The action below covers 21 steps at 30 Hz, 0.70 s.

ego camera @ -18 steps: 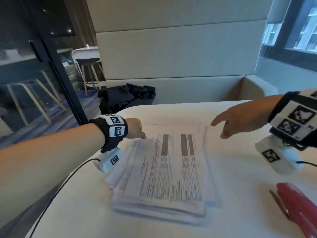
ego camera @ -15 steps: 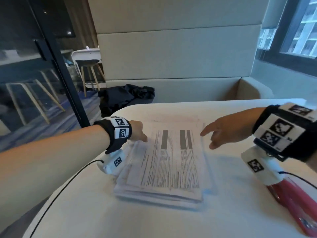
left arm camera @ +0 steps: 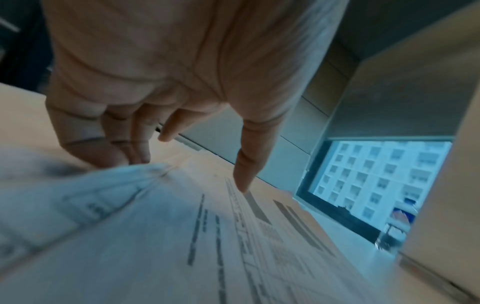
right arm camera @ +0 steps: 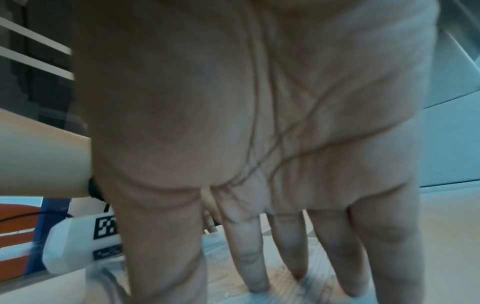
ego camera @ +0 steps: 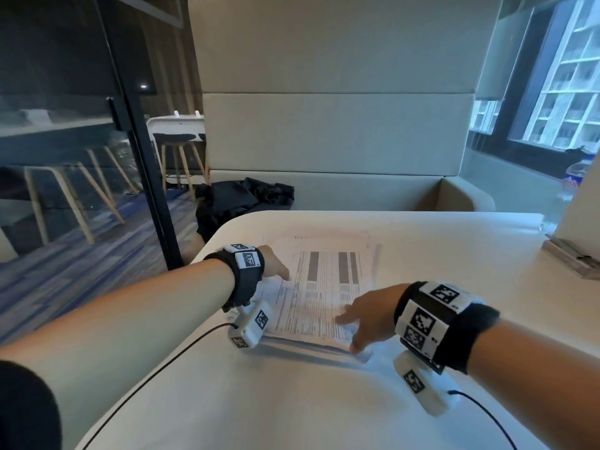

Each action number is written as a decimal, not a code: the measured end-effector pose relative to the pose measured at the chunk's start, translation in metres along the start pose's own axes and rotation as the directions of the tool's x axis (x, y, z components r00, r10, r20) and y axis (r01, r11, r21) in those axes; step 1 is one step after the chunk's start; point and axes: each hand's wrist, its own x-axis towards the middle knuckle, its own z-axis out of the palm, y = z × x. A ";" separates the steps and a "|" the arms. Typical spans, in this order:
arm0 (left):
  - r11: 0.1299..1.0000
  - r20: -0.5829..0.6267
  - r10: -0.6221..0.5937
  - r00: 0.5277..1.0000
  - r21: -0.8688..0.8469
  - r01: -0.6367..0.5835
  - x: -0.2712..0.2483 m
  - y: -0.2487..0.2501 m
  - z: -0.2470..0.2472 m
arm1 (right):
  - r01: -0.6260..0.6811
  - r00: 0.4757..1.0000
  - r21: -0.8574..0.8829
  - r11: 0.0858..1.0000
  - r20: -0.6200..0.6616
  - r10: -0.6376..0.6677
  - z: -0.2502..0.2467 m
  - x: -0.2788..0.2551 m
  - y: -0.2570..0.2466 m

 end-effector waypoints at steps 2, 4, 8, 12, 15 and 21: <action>0.998 -0.031 -0.027 0.999 -0.059 0.025 0.000 -0.004 0.000 | -0.004 1.000 -0.010 1.000 0.007 0.004 0.003 -0.002 -0.003; 0.995 -0.075 -0.007 0.997 -0.103 0.000 -0.001 -0.005 0.002 | 0.005 1.000 -0.016 1.000 0.005 -0.005 0.006 -0.002 -0.003; 0.969 -0.187 0.188 0.964 -0.123 -0.213 -0.010 0.000 0.001 | 0.015 1.000 0.075 0.997 -0.003 -0.014 0.010 -0.002 0.003; 0.909 -0.303 0.368 0.879 -0.079 -0.409 -0.035 0.009 -0.008 | -0.012 0.981 0.277 0.961 -0.182 0.065 0.004 -0.008 0.025; 0.848 -0.343 0.424 0.838 -0.173 -0.500 -0.056 0.013 -0.022 | 0.031 0.795 0.497 0.867 -0.538 0.280 -0.007 -0.017 0.051; 0.829 -0.320 0.503 0.803 -0.085 -0.553 -0.088 0.021 -0.055 | 0.150 0.561 0.636 0.757 -0.685 0.465 -0.027 -0.063 0.072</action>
